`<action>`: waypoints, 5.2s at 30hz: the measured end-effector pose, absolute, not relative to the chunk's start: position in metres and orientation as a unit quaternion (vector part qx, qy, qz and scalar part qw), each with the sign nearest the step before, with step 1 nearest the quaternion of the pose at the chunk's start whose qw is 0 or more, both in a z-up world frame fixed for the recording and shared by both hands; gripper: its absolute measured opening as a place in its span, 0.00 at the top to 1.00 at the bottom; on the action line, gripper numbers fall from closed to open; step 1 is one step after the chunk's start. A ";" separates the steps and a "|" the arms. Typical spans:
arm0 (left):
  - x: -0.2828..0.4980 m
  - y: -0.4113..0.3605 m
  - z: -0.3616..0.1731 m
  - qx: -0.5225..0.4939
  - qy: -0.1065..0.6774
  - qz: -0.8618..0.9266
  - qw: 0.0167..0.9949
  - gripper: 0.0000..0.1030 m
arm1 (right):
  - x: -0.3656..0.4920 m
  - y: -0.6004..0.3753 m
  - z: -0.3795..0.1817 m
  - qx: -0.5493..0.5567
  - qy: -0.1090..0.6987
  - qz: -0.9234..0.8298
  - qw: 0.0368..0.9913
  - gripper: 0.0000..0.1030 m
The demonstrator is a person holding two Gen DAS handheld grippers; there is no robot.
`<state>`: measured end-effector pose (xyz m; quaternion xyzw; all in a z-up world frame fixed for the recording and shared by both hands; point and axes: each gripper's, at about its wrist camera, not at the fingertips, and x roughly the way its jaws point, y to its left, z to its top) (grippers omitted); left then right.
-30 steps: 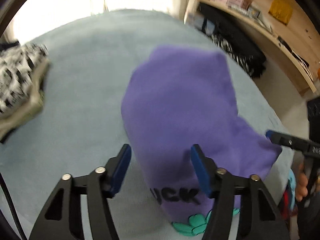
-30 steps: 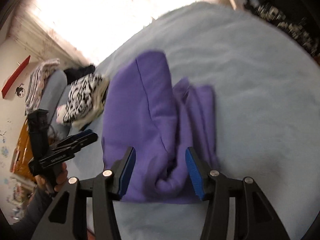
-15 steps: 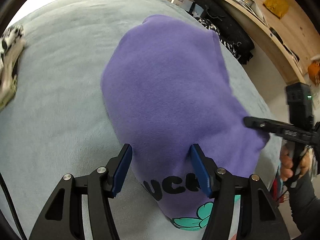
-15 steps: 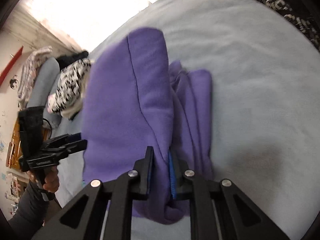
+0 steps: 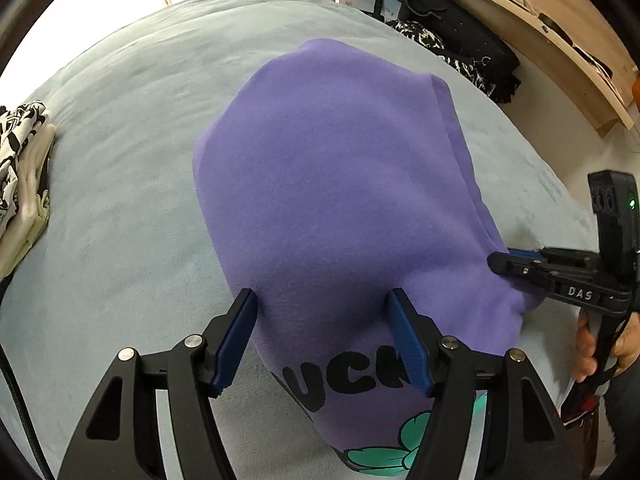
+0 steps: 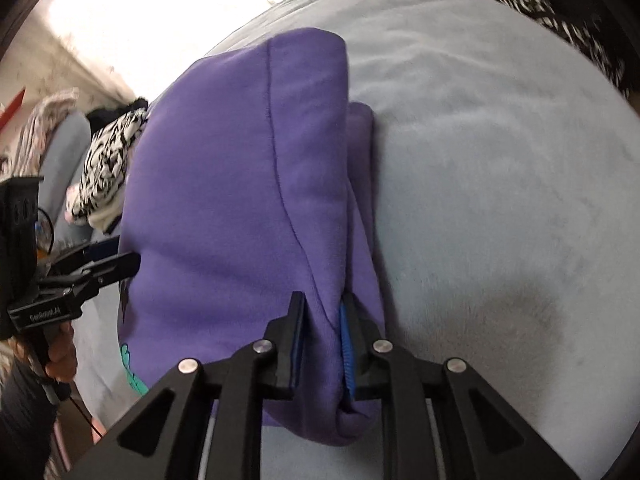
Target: Fold large clothes
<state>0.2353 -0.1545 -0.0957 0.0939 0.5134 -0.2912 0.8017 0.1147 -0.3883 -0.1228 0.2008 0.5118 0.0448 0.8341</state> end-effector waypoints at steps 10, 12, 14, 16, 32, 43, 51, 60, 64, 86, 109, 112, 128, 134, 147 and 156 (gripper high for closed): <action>0.268 -0.130 -0.084 0.017 0.523 -0.302 0.797 0.30 | 0.162 -0.397 -0.073 0.206 0.467 0.080 0.856 0.40; 0.279 -0.122 -0.081 -0.008 0.523 -0.301 0.798 0.30 | 0.178 -0.404 -0.073 0.218 0.465 0.081 0.854 0.40; 0.293 -0.113 -0.080 -0.035 0.525 -0.300 0.796 0.30 | 0.199 -0.409 -0.076 0.231 0.466 0.085 0.850 0.40; 0.305 -0.108 -0.082 -0.058 0.527 -0.300 0.793 0.30 | 0.215 -0.416 -0.080 0.241 0.461 0.091 0.849 0.40; 0.344 -0.128 -0.106 -0.074 0.562 -0.310 0.763 0.26 | 0.250 -0.416 -0.086 0.208 0.464 0.068 0.858 0.88; 0.351 -0.157 -0.144 -0.065 0.594 -0.243 0.764 0.00 | 0.271 -0.410 -0.143 0.148 0.533 -0.028 0.832 0.87; 0.336 -0.141 -0.135 -0.066 0.573 -0.246 0.779 0.01 | 0.262 -0.413 -0.120 0.137 0.522 -0.041 0.841 0.59; 0.277 -0.139 -0.083 0.013 0.526 -0.215 0.823 0.10 | 0.204 -0.377 -0.057 0.100 0.459 -0.026 0.882 0.59; 0.241 -0.145 -0.074 0.024 0.517 -0.231 0.824 0.33 | 0.173 -0.347 -0.058 0.069 0.460 0.004 0.885 0.59; 0.166 -0.142 -0.104 -0.001 0.486 -0.196 0.852 0.48 | 0.089 -0.351 -0.120 0.086 0.493 -0.051 0.864 0.58; 0.123 -0.120 -0.093 -0.045 0.484 -0.162 0.859 0.47 | 0.070 -0.340 -0.100 0.085 0.508 -0.077 0.854 0.56; 0.120 -0.109 -0.092 -0.039 0.488 -0.137 0.861 0.33 | 0.066 -0.343 -0.094 0.099 0.510 -0.064 0.852 0.56; 0.126 -0.083 -0.073 -0.069 0.499 -0.158 0.849 0.17 | 0.068 -0.365 -0.054 0.175 0.518 0.055 0.836 0.36; 0.138 -0.084 -0.064 -0.052 0.510 -0.178 0.840 0.17 | 0.076 -0.377 -0.027 0.180 0.503 0.071 0.842 0.30; 0.180 -0.097 -0.070 -0.100 0.546 -0.239 0.797 0.10 | 0.116 -0.388 -0.043 0.186 0.537 0.121 0.814 0.22; 0.202 -0.111 -0.100 -0.109 0.569 -0.247 0.777 0.10 | 0.139 -0.416 -0.074 0.242 0.552 0.121 0.789 0.22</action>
